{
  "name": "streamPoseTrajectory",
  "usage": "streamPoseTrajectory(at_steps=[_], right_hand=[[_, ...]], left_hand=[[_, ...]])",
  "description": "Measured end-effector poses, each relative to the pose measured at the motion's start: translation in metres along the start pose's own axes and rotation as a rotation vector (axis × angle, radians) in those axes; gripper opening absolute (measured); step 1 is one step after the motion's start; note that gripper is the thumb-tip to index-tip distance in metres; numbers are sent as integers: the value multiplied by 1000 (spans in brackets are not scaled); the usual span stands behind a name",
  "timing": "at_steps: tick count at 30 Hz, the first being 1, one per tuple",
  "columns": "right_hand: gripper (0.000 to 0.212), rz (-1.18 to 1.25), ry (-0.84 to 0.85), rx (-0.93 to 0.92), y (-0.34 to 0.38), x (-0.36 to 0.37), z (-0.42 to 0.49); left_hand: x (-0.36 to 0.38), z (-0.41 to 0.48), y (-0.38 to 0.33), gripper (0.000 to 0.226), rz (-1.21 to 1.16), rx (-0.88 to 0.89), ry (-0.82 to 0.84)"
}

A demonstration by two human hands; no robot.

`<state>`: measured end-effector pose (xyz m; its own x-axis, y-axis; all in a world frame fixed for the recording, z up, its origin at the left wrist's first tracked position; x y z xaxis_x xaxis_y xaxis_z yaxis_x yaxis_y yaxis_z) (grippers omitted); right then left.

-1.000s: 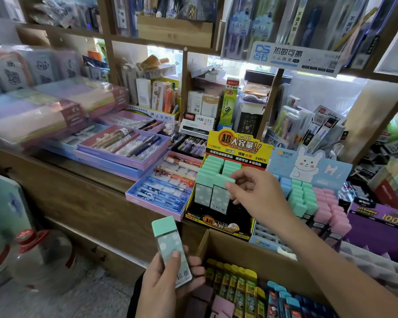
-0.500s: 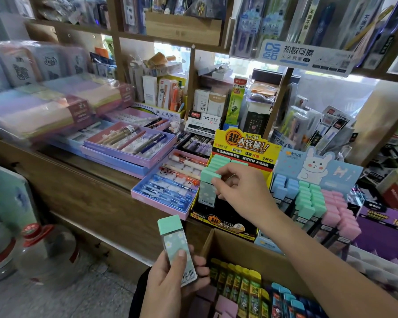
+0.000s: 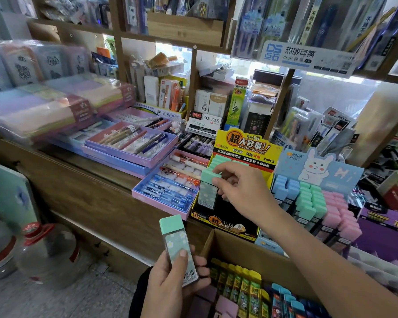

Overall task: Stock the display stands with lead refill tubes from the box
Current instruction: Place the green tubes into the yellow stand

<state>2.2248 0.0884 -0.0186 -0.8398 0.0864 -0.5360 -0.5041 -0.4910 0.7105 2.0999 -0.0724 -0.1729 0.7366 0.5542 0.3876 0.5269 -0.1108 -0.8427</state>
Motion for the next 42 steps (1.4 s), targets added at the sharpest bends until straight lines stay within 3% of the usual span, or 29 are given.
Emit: streamPoseTrajectory(at_steps=[14, 20, 27, 33, 37, 42], right_hand=[[16, -20, -19, 2, -2, 4, 0], [19, -285, -16, -127, 1, 8, -2], [22, -359, 21, -184, 8, 10, -5], [32, -182, 2, -66, -1, -7, -20], [23, -10, -17, 86, -17, -30, -51], [30, 95, 87, 183, -35, -56, -102]], left_hand=[[0, -1, 0, 22, -2, -6, 0], [0, 0, 1, 22, 3, -3, -1], [0, 2, 2, 23, 20, 12, 5], [1, 1, 0, 22, 45, 32, 16], [6, 1, -3, 20, 60, 55, 42], [20, 2, -11, 23, 123, 124, 85]])
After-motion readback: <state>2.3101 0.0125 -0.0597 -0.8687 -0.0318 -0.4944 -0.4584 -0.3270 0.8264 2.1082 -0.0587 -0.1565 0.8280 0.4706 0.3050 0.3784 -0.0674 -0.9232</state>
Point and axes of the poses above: each hand's wrist, its own z-axis towards the middle knuckle, its own x-axis out of the palm, y = z × x, the point moved 9 cm from there along z, towards the middle knuckle, and after that the axes turned 10 degrees about -y, right-handed, at the moved point
